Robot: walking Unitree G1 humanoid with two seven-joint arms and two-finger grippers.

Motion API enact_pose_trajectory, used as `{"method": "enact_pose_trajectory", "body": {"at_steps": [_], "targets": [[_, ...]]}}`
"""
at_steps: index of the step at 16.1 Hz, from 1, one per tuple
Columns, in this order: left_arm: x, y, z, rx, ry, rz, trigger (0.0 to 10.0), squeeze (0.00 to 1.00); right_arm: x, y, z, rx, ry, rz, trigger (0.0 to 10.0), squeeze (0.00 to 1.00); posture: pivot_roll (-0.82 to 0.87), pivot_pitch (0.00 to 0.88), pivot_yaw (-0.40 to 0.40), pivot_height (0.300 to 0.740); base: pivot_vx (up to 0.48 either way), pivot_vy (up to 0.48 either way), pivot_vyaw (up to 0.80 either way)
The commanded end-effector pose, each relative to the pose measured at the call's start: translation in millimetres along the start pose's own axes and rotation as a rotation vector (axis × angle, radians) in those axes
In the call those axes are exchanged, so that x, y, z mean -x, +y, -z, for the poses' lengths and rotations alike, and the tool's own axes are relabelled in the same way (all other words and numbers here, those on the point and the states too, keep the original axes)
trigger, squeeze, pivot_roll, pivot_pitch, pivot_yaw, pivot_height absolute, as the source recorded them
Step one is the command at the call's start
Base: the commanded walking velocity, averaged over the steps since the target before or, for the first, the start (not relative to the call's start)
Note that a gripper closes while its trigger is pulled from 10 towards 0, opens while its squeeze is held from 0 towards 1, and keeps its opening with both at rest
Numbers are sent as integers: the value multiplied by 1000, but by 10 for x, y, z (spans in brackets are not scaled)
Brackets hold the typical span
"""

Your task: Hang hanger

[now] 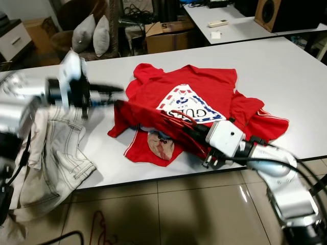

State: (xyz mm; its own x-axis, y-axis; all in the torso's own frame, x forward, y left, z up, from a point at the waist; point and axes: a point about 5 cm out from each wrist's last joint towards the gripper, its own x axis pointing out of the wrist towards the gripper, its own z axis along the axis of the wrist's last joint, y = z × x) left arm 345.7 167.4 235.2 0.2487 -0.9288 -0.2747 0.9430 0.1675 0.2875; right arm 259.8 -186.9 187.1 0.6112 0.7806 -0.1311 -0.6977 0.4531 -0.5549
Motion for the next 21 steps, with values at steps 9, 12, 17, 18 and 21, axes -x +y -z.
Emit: {"method": "enact_pose_trajectory", "body": {"at_steps": [9, 12, 17, 18, 21], "targets": [[-386, -145, -155, -211, 7, 49, 10000, 0, 88, -138, -172, 37, -17, -67, 10000, 0, -39, 0, 156, 740, 0, 0, 0], [-450, -199, -70, -257, 76, 74, 10000, 0, 87, -125, -179, 41, -12, -81, 10000, 0, -37, 0, 154, 740, 0, 0, 0], [-559, -138, -77, -261, 84, 50, 10000, 0, 74, -67, -194, 47, -2, -131, 10000, 0, -39, 0, 156, 740, 0, 0, 0], [-568, -136, -77, -262, 84, 51, 10000, 0, 74, -63, -196, 48, -2, -135, 10000, 0, -39, 0, 156, 740, 0, 0, 0], [-613, -133, -80, -247, 75, 63, 4627, 0, 77, -39, -199, 63, 10, -160, 10000, 0, -47, 0, 160, 740, 0, 0, 0]]}}
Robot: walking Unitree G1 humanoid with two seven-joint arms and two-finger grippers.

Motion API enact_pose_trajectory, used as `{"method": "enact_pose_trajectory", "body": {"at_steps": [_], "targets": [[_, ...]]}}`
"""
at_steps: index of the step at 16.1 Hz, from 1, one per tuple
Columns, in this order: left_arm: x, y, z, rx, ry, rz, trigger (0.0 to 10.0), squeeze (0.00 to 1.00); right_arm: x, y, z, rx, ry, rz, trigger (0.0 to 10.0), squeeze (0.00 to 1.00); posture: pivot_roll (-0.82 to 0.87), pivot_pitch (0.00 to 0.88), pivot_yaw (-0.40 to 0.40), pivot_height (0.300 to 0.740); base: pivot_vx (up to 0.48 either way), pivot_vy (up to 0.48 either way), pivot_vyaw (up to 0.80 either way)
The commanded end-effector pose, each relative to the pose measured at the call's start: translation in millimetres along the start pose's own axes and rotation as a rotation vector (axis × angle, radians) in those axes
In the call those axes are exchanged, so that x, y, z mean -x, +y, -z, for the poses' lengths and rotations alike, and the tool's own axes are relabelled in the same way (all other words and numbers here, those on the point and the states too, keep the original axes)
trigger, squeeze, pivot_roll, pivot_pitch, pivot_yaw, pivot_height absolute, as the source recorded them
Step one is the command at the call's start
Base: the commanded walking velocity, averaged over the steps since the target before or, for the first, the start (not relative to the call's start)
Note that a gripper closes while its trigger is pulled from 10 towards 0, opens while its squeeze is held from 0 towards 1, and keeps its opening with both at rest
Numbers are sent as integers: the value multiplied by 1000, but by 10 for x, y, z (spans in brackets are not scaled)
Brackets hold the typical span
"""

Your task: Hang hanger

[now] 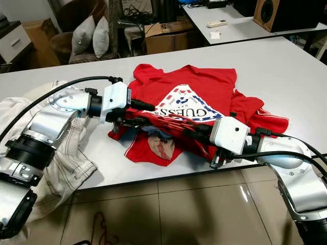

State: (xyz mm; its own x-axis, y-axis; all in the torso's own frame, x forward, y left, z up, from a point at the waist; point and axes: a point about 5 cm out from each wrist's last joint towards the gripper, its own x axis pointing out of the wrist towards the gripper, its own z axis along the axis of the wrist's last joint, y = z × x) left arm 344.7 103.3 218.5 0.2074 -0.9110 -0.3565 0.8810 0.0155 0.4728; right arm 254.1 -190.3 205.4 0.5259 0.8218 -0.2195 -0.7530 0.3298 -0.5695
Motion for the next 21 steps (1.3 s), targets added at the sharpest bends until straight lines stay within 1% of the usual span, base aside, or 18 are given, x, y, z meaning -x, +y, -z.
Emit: {"method": "enact_pose_trajectory", "body": {"at_steps": [1, 2, 7, 9, 12, 14, 15, 16, 19, 21], "targets": [[21, 22, -7, -2, 11, 15, 275, 0, -8, 35, -44, 22, -5, -37, 10000, 0, -51, 0, 159, 740, 0, 0, 0], [18, 5, 2, 3, 15, 36, 0, 0, -3, 32, -45, 23, -3, -41, 10000, 0, -52, 0, 157, 740, 0, 0, 0], [25, -38, 38, 45, 9, 61, 0, 0, -1, -4, -50, 36, 1, -65, 10000, 0, -55, 0, 135, 740, 0, 0, 0], [24, -78, 40, 80, -24, 72, 0, 0, -11, -11, -51, 41, 1, -85, 10000, 0, -58, 0, 126, 740, 0, 0, 0], [27, -156, 91, 104, -26, 87, 0, 0, -25, -43, -58, 50, 0, -105, 10000, 0, -63, 0, 108, 740, 0, 0, 0], [36, -179, 88, 113, -34, 95, 0, 0, -30, -49, -53, 49, 1, -115, 10000, 0, -62, 0, 102, 740, 0, 0, 0], [43, -196, 78, 121, -45, 99, 0, 0, -36, -54, -47, 40, 0, -118, 10000, 898, -61, 0, 92, 740, 0, 0, 0], [48, -203, 75, 127, -53, 97, 0, 0, -35, -55, -43, 30, -2, -124, 10000, 1000, -60, 0, 88, 740, 0, 0, 0], [79, -202, 91, 137, -61, 58, 0, 0, 17, -111, -9, 29, 12, -126, 10000, 1000, -53, 0, 81, 740, 0, 0, 0], [135, -173, 149, 145, -34, 11, 0, 0, 196, -208, 12, 36, 44, -65, 10000, 1000, -50, 0, 92, 740, 0, 0, 0]]}}
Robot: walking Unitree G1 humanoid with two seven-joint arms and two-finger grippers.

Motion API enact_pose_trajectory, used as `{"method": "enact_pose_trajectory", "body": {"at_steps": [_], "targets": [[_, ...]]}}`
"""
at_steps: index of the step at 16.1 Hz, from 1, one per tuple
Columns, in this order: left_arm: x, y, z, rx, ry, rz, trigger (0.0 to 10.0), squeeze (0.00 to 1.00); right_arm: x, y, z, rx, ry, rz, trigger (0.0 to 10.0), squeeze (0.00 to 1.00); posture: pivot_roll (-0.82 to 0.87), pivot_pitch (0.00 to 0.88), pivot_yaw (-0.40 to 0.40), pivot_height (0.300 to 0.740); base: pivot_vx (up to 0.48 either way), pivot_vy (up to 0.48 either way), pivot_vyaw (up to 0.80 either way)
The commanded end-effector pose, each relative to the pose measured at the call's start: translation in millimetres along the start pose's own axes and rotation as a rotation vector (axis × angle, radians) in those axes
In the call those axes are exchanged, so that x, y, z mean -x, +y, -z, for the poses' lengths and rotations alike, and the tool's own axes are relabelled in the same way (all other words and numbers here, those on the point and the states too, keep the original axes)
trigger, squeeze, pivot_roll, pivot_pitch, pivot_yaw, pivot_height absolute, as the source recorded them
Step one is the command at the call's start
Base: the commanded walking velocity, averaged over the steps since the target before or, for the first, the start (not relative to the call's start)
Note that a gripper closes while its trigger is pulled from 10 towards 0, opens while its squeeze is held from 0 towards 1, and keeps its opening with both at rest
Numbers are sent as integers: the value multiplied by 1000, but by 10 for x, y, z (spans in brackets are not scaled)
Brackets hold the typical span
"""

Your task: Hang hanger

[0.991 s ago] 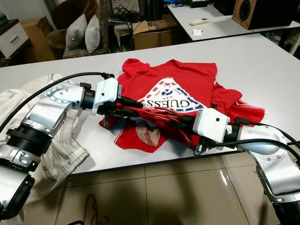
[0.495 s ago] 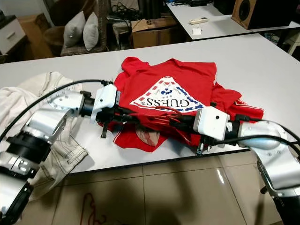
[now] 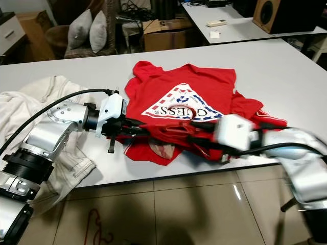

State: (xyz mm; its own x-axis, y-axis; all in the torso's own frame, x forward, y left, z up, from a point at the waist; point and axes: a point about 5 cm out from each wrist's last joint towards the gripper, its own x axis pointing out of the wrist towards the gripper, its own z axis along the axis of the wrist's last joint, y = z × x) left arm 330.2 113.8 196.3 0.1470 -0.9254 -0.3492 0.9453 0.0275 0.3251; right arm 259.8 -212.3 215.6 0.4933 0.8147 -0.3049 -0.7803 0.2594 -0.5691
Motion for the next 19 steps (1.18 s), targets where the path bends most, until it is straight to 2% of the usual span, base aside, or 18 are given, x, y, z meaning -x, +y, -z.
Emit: {"method": "enact_pose_trajectory", "body": {"at_steps": [1, 4, 7, 8, 9, 10, 11, 14, 17, 19], "targets": [[107, 60, 6, -3, 7, -60, 0, 0, 122, -44, -34, 15, 3, 31, 10000, 1000, -51, 0, 94, 740, 0, 0, 0], [129, 104, 83, 9, 20, -141, 0, 0, 325, -66, -124, -27, -37, 128, 10000, 1000, -67, 0, 116, 740, 0, 0, 0], [136, 131, 132, 41, 11, -200, 0, 0, 480, -91, -254, -98, -143, 263, 10000, 1000, -77, 0, 128, 740, 0, 0, 0], [146, 147, 153, 55, -1, -238, 0, 0, 539, -54, -284, -156, -192, 328, 10000, 1000, -84, 0, 133, 740, 0, 0, 0], [159, 166, 149, 61, -19, -268, 0, 0, 551, 1, -285, -188, -201, 343, 10000, 1000, -86, 0, 132, 740, 0, 0, 0], [210, 228, 113, 83, -69, -344, 0, 0, 533, 167, -250, -264, -183, 327, 10000, 1000, -85, 0, 131, 740, 0, 0, 0], [252, 256, 83, 78, -87, -371, 0, 0, 487, 291, -164, -345, -126, 324, 10000, 1000, -86, 0, 126, 740, 0, 0, 0], [266, 215, 28, 56, -105, -356, 0, 0, 347, 468, 118, -555, 1, 419, 10000, 1000, -85, 0, 117, 740, 0, 0, 0], [209, 162, -2, 47, -119, -344, 0, 0, 178, 537, 331, -698, 53, 520, 10000, 1000, -91, 0, 114, 740, 0, 0, 0], [171, 130, -11, 48, -125, -335, 0, 0, 44, 540, 443, -734, 86, 563, 10000, 1000, -88, 0, 111, 740, 0, 0, 0]]}}
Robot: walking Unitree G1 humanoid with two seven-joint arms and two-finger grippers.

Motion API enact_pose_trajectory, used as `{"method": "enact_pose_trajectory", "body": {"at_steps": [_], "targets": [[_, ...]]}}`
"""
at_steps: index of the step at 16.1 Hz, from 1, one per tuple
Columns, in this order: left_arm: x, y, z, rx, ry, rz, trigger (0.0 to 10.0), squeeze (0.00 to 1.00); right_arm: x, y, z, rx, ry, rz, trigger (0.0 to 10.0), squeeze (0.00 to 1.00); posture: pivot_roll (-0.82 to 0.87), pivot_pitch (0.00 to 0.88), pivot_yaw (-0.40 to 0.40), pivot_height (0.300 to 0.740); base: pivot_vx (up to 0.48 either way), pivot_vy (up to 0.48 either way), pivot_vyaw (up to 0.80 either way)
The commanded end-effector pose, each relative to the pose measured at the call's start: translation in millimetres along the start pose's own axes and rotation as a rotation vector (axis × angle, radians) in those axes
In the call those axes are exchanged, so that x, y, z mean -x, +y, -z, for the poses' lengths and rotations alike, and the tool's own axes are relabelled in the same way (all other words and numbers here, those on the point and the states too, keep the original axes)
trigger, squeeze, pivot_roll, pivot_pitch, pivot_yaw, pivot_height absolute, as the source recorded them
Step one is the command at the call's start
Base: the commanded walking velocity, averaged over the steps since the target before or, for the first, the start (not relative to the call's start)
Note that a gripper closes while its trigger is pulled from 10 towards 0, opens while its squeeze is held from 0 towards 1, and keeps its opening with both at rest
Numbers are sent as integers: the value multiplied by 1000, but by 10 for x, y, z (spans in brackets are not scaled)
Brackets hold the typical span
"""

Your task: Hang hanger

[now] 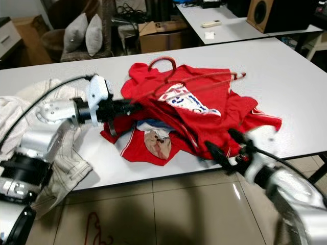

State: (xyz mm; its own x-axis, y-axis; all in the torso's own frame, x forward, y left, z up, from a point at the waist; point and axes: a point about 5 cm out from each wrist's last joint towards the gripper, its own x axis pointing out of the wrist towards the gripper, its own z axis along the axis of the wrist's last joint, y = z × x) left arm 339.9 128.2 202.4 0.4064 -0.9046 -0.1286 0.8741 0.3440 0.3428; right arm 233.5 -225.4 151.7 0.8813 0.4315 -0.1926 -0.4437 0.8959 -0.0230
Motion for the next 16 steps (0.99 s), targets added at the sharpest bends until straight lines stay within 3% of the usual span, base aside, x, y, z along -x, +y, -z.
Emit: {"method": "enact_pose_trajectory", "body": {"at_steps": [1, 2, 3, 7, 10, 16], "targets": [[17, 11, -45, -16, -5, -12, 0, 0, -36, 14, 4, 7, 9, 6, 10000, 1000, -89, 0, 110, 740, 0, 0, 0], [12, -15, -51, -14, -5, -11, 0, 0, -158, -5, 6, -3, 10, 52, 10000, 996, -87, 0, 105, 740, 0, 0, 0], [12, -33, -54, -13, -4, -7, 0, 0, -231, -12, -1, -10, 14, 73, 10000, 0, -86, 0, 104, 740, 0, 0, 0], [20, -68, -74, -12, -4, -7, 0, 0, -491, 113, -51, -7, 6, 26, 10000, 0, -74, 0, 90, 740, 0, 0, 0], [31, -60, -104, -11, -11, -19, 0, 0, -546, 123, -46, 7, 19, 22, 10000, 0, -73, 0, 87, 740, 0, 0, 0], [40, -40, -156, -10, -25, -26, 0, 0, -561, -6, 144, 35, 165, 113, 10000, 0, -76, 0, 88, 740, 0, 0, 0]]}}
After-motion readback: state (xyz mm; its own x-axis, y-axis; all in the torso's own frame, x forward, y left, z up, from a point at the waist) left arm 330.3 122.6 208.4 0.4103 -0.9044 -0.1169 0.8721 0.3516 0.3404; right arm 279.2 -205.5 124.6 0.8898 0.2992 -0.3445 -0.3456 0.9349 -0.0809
